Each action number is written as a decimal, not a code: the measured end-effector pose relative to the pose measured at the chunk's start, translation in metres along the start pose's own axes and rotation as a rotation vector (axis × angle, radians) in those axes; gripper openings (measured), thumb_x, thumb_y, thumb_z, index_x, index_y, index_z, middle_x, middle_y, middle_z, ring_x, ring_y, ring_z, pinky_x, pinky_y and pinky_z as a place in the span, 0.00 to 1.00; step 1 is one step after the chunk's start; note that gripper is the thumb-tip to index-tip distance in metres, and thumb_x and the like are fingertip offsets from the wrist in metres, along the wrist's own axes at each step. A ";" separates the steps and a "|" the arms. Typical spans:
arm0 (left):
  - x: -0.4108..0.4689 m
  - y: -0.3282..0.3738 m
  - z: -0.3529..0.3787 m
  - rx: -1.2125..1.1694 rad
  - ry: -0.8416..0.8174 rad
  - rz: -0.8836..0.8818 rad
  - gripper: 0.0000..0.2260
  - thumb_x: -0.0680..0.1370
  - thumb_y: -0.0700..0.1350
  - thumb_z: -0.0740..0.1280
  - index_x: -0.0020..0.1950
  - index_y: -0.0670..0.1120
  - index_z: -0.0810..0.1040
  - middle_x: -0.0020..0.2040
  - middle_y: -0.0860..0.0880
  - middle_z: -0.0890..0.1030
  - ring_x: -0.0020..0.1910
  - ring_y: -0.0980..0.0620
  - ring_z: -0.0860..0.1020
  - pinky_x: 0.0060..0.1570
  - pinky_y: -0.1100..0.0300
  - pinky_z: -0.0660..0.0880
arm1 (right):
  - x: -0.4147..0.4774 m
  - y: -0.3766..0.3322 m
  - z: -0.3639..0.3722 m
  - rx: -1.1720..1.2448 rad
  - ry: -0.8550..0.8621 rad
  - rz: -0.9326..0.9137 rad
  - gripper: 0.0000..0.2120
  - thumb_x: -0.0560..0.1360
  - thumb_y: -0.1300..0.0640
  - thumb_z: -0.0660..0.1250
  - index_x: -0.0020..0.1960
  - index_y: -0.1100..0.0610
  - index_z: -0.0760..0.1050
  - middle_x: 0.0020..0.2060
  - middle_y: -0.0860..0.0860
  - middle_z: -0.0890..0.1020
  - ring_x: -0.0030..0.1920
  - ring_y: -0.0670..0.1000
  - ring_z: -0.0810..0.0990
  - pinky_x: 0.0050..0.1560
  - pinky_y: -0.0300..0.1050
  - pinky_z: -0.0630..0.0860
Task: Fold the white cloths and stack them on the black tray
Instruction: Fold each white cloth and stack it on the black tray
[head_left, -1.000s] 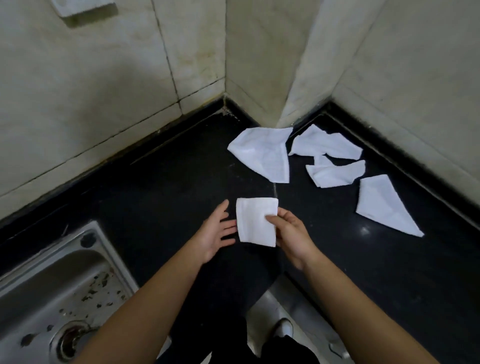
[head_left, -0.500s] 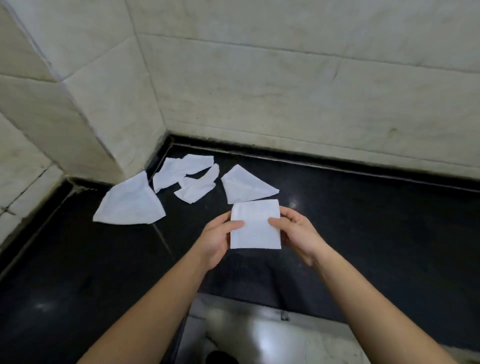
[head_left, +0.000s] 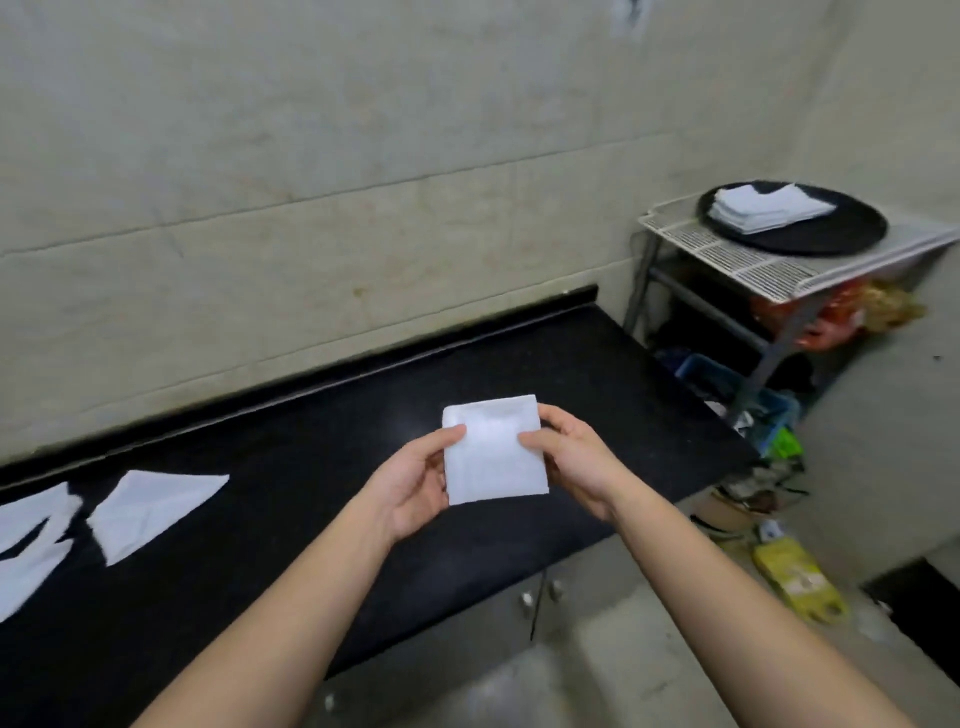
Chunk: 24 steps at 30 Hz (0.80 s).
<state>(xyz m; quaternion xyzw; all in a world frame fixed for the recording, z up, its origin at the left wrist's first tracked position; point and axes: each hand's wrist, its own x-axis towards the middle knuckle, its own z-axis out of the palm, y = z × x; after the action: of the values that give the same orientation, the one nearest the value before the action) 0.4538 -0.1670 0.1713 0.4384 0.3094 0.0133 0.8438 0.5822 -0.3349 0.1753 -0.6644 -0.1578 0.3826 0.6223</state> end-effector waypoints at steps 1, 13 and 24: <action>0.014 -0.004 0.033 0.033 -0.023 -0.031 0.23 0.74 0.46 0.72 0.66 0.39 0.77 0.63 0.39 0.81 0.63 0.40 0.79 0.64 0.41 0.74 | -0.007 -0.003 -0.034 0.019 0.054 -0.012 0.16 0.76 0.64 0.66 0.62 0.51 0.78 0.54 0.51 0.85 0.54 0.53 0.85 0.52 0.49 0.81; 0.155 -0.043 0.269 0.358 -0.210 -0.024 0.12 0.79 0.42 0.67 0.62 0.46 0.80 0.55 0.46 0.85 0.51 0.49 0.84 0.43 0.54 0.80 | -0.020 -0.014 -0.275 0.105 0.444 -0.026 0.15 0.78 0.63 0.67 0.63 0.52 0.77 0.50 0.50 0.86 0.45 0.48 0.86 0.42 0.43 0.81; 0.295 -0.008 0.469 0.510 -0.247 0.174 0.06 0.79 0.43 0.67 0.55 0.45 0.80 0.49 0.43 0.84 0.41 0.47 0.81 0.36 0.55 0.76 | 0.049 -0.100 -0.467 0.057 0.654 -0.096 0.15 0.78 0.63 0.67 0.64 0.53 0.76 0.52 0.51 0.85 0.47 0.49 0.85 0.45 0.44 0.82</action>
<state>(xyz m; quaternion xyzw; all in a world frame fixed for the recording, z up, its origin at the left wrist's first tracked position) 0.9401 -0.4285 0.2135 0.6594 0.1589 -0.0462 0.7334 0.9703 -0.6139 0.2231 -0.7262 0.0299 0.1237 0.6756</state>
